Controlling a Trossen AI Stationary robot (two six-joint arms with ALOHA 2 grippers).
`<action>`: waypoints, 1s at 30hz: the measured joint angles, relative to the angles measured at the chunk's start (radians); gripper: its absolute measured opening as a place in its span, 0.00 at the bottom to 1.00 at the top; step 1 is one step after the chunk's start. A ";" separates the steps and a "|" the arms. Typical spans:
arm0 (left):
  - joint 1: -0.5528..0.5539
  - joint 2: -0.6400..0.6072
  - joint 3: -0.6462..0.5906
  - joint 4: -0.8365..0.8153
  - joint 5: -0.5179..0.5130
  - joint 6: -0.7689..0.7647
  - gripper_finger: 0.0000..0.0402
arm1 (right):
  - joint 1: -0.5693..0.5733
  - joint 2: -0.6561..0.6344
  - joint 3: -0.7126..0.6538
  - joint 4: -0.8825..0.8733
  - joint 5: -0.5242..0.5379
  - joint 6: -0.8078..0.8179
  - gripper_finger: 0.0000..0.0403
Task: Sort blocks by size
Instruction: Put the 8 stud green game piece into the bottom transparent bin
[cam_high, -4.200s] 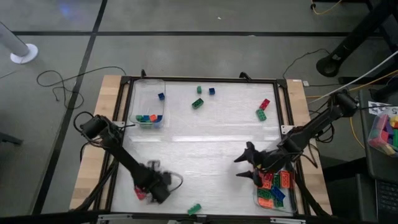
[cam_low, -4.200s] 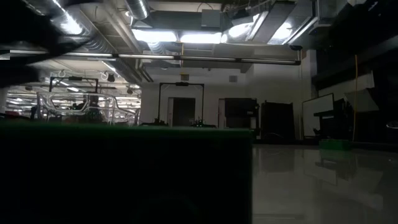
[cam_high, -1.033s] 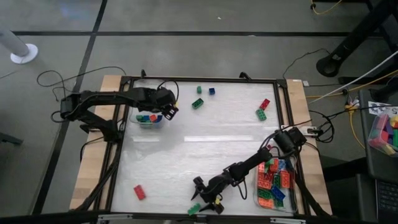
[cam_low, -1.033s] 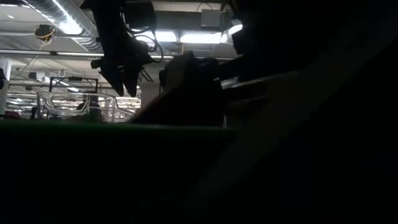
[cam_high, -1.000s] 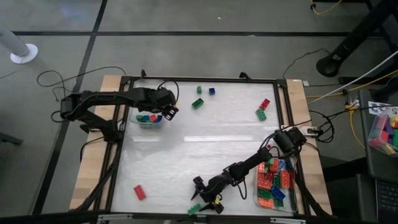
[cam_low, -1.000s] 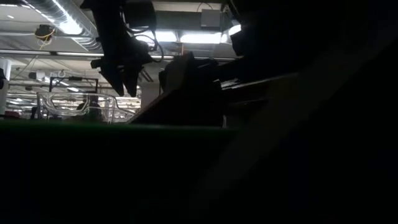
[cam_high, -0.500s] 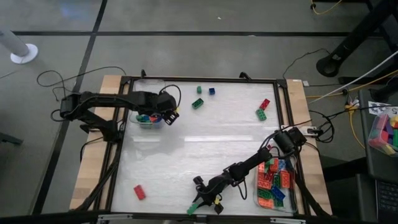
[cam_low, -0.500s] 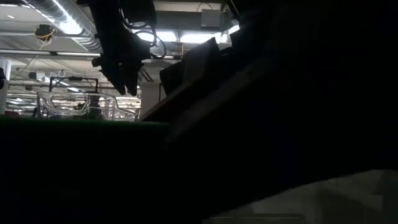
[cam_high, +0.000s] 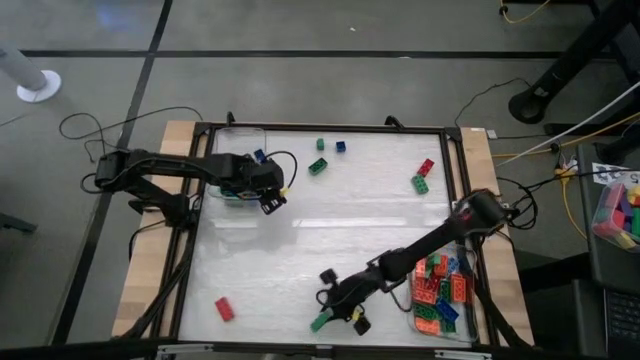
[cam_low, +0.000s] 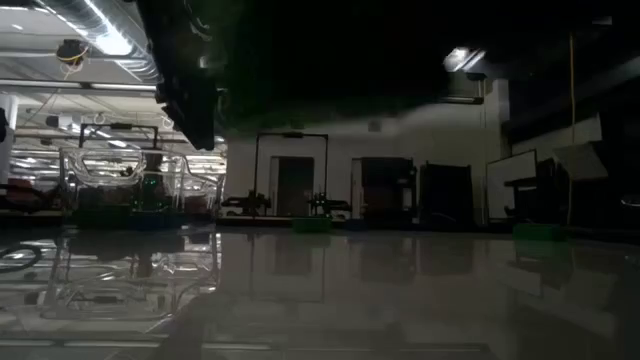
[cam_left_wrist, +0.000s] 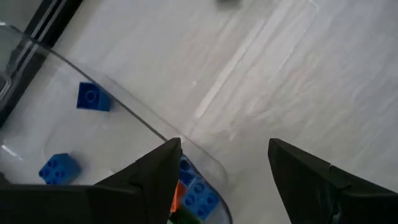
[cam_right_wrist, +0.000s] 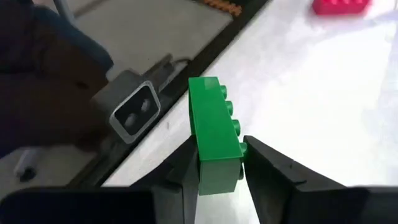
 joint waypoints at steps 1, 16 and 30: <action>-0.006 -0.001 0.000 0.001 0.000 0.005 0.57 | 0.001 -0.041 0.000 -0.069 0.007 0.006 0.28; -0.067 -0.005 0.000 -0.001 0.003 0.003 0.57 | 0.063 -0.657 0.000 -0.977 0.066 0.700 0.31; -0.205 -0.005 0.000 0.001 0.058 -0.068 0.57 | 0.380 -0.728 -0.001 -1.452 0.048 1.331 0.30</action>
